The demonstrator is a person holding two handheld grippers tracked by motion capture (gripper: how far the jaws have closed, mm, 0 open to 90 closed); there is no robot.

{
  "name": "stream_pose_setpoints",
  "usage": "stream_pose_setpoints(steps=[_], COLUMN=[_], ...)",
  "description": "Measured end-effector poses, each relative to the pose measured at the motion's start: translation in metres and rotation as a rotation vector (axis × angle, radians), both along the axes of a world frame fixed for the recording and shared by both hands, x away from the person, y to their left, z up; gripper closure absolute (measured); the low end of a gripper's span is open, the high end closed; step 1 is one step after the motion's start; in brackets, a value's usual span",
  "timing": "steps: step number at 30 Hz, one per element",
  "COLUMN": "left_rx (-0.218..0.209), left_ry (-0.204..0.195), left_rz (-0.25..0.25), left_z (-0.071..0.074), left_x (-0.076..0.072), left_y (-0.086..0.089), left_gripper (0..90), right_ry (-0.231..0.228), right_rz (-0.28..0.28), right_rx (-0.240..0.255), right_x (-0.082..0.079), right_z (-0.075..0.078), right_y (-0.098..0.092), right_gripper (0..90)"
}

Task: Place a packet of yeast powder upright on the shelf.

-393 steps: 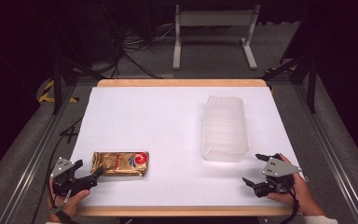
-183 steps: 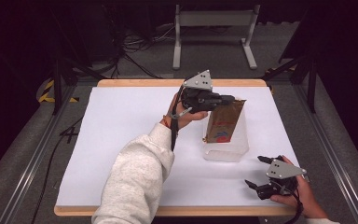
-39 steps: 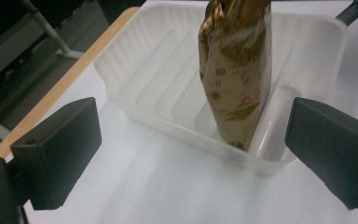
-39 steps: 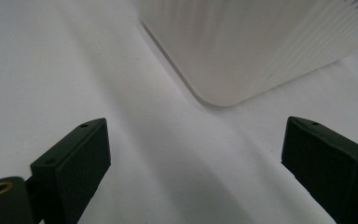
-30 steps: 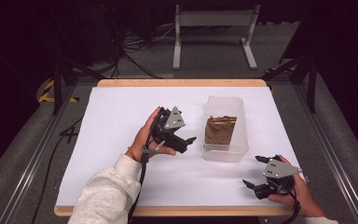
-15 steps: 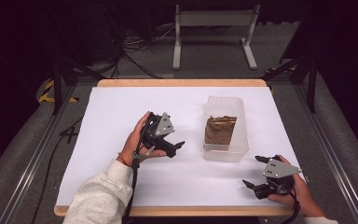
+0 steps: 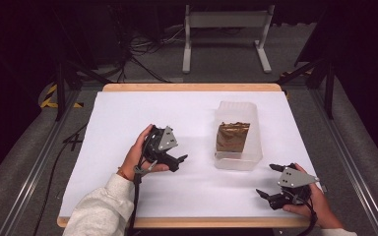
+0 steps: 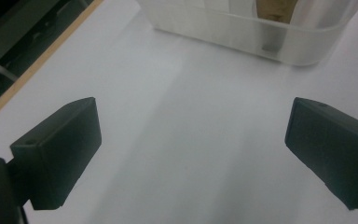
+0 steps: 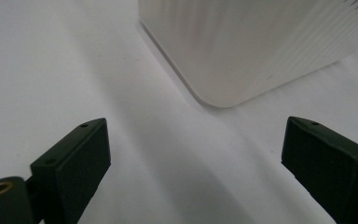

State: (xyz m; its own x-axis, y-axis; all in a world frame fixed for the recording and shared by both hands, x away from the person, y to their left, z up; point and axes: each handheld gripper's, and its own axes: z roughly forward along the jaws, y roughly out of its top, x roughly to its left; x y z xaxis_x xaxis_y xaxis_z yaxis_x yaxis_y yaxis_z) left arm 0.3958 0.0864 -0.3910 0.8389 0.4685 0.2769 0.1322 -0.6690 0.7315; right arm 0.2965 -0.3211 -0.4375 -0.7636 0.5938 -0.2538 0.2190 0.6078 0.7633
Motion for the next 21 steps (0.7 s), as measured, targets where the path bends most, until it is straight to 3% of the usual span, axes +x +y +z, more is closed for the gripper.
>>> stream_pose_setpoints(steps=[12, 21], left_rx=[0.033, 0.081], left_ry=[0.009, 0.013], left_rz=[0.039, 0.091], left_z=[-0.010, -0.022], left_x=[-0.015, -0.030], left_y=[0.029, 0.054], left_gripper=[3.7, 3.5], right_ry=[0.000, 0.001], right_rz=[-0.001, -0.003], right_rx=[-0.002, -0.003], right_x=[0.000, 0.001], right_z=[0.000, 0.000], right_y=[0.001, 0.000], right_gripper=[8.4, 8.4])
